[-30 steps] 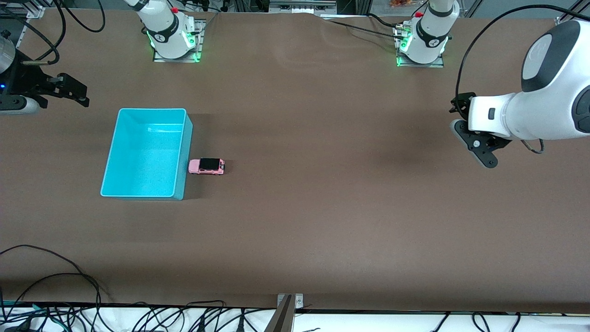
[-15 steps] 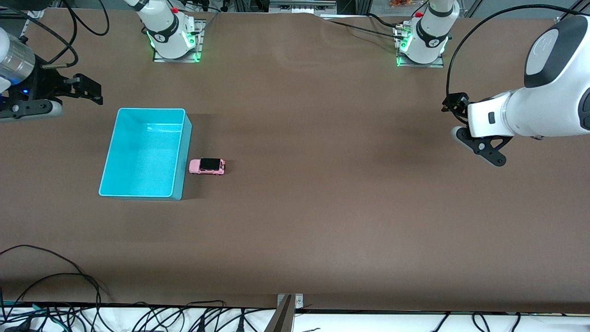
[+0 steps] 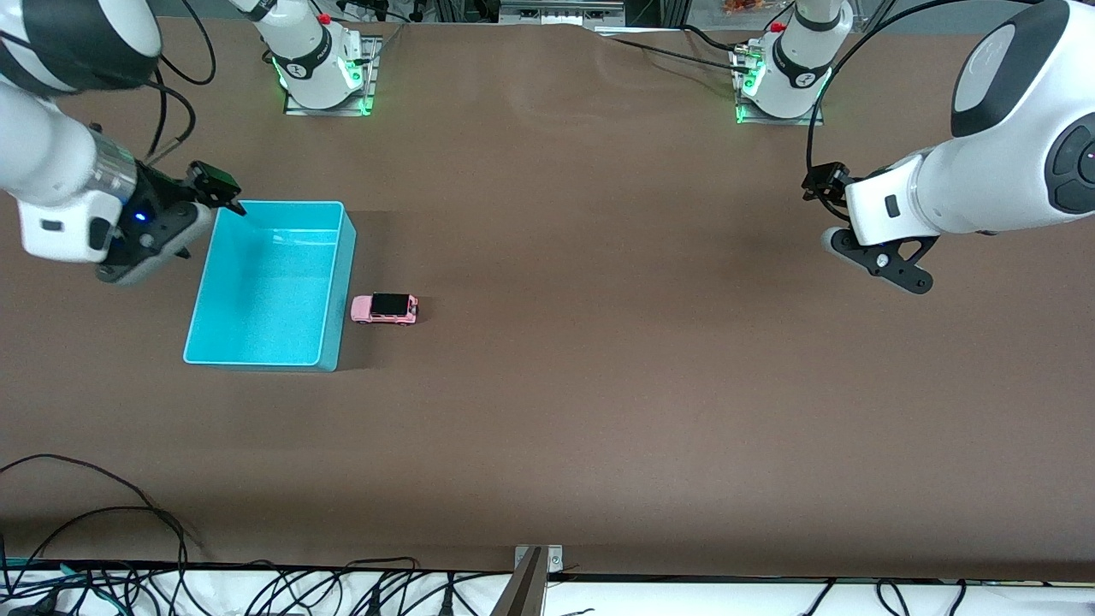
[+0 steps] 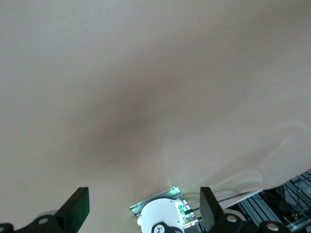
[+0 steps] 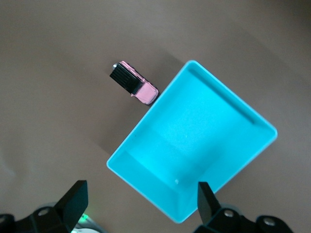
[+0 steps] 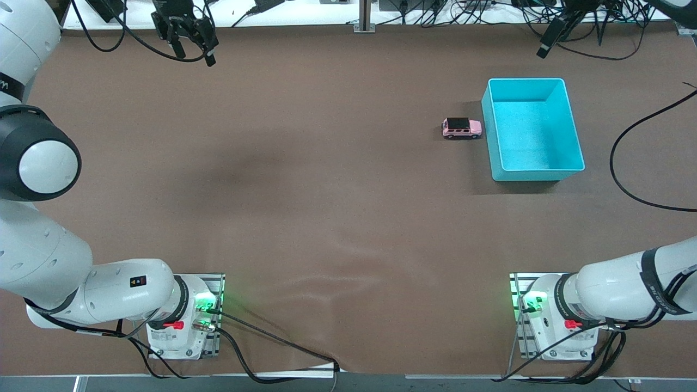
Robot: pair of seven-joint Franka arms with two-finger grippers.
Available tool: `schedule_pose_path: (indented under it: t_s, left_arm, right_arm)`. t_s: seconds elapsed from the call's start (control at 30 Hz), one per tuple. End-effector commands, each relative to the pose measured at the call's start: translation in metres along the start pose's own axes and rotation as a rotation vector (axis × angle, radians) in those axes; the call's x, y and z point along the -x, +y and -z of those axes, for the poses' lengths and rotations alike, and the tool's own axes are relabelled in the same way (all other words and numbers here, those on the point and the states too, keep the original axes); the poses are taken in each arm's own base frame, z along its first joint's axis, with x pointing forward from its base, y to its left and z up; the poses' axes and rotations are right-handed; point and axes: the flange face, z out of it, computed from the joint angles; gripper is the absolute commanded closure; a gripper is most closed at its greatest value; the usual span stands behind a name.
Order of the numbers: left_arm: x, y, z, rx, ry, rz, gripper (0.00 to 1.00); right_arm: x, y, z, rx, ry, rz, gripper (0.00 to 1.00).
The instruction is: Wind and store pink jeep toy
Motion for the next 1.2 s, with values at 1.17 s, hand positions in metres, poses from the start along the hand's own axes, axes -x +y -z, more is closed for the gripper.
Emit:
schedule_pose_path:
  t_s: [1.17]
  left_arm:
    - [0.079, -0.031, -0.009, -0.076, 0.322, 0.317, 0.0]
  right_arm:
    - [-0.085, -0.037, -0.3, 0.04, 0.092, 0.831, 0.0]
